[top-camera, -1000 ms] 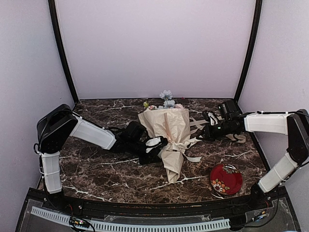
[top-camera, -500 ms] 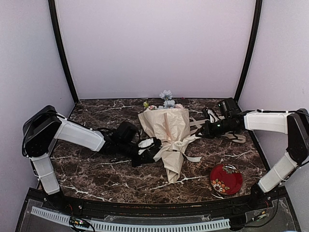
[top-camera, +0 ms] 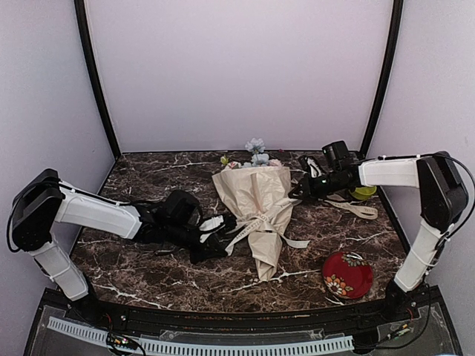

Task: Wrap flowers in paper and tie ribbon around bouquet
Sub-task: Tie the half-tied ribbon around the folded bouquet.

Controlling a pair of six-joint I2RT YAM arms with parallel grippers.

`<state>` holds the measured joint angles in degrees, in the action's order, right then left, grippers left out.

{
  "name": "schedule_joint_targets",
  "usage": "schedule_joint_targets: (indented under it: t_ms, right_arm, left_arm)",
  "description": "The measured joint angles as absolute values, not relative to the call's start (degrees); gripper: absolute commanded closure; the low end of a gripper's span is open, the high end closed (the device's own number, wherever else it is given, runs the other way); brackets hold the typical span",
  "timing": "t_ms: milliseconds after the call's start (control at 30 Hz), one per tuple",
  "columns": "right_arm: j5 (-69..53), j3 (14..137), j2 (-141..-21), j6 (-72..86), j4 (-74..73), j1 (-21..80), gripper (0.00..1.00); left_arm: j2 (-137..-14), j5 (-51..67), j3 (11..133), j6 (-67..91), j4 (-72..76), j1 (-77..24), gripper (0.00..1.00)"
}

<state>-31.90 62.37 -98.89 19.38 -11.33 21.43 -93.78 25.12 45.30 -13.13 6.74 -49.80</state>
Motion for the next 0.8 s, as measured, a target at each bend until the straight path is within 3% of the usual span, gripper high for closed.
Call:
schedule_joint_targets:
  t_ms: [67, 200, 367, 533, 800]
  right_arm:
    - [-32.32, 63.26, -100.22, 19.49, -10.87, 21.30, 0.68]
    - [-33.28, 64.60, -100.66, 18.50, -10.76, 21.30, 0.53]
    - [-31.77, 63.46, -97.41, 16.58, -12.14, 21.30, 0.48]
    - [-28.56, 54.92, -88.12, 15.90, -15.53, 21.54, 0.47]
    - [-19.27, 48.34, -88.53, 12.47, -23.29, 31.77, 0.28]
  left_arm:
    - [-92.88, 25.08, 44.66, -12.75, 6.15, -49.84, 1.00]
    - [-92.44, 25.08, 44.36, -12.21, 5.04, -50.19, 1.00]
    - [-92.44, 25.06, 43.42, -11.49, 4.19, -50.70, 1.00]
    - [-92.44, 24.82, 42.92, -11.29, 3.90, -50.72, 1.00]
    - [-92.44, 24.80, 43.07, -11.35, 3.53, -50.74, 1.00]
